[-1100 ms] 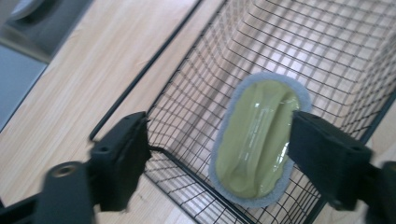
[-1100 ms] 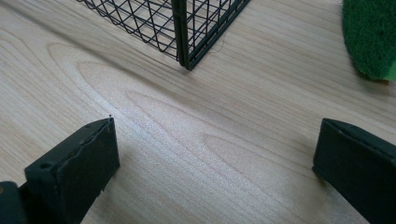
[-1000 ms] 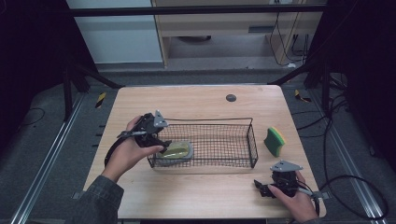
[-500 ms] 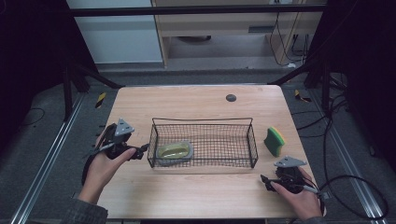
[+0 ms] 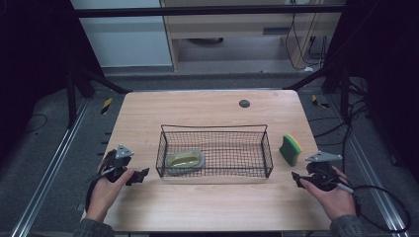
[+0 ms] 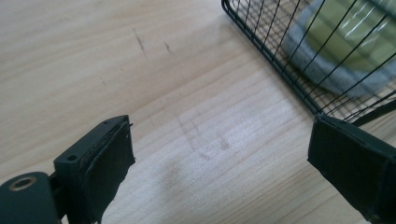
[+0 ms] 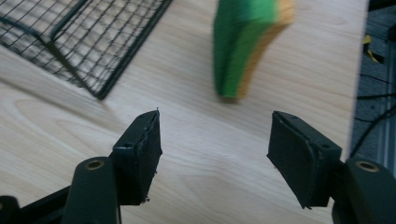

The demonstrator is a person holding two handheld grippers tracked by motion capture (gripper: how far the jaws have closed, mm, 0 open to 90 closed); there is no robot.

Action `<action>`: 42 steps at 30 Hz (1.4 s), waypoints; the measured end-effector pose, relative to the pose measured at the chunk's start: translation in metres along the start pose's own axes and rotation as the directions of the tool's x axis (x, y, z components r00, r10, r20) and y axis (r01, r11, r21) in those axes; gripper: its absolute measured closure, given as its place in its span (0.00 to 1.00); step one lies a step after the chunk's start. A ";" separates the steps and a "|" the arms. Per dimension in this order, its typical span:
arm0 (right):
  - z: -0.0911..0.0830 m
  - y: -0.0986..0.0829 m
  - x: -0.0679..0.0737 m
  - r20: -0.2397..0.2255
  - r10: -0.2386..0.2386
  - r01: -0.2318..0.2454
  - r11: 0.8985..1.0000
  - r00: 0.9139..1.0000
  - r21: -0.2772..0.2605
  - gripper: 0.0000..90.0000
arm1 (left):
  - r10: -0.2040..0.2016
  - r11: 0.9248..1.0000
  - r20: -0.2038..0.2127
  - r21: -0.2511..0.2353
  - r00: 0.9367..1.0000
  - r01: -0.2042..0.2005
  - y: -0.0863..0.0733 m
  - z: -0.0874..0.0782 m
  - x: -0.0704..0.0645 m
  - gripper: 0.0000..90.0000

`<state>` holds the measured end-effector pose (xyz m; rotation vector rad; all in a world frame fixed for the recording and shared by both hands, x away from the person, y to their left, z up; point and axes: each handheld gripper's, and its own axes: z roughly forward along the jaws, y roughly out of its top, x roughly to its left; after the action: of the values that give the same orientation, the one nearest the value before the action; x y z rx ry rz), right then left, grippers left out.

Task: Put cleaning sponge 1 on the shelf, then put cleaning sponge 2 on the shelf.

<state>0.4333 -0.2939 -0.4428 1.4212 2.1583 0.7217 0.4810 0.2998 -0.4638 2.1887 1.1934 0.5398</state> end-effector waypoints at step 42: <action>0.002 0.094 -0.014 0.036 -0.017 0.013 0.993 0.999 0.114 0.27 | -0.081 0.995 -0.005 -0.064 0.997 0.080 -0.029 0.035 0.017 0.00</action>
<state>0.5039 -0.2757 -0.3825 1.4614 2.2103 0.5700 0.4927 0.3169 -0.5083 2.0773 1.2454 0.5452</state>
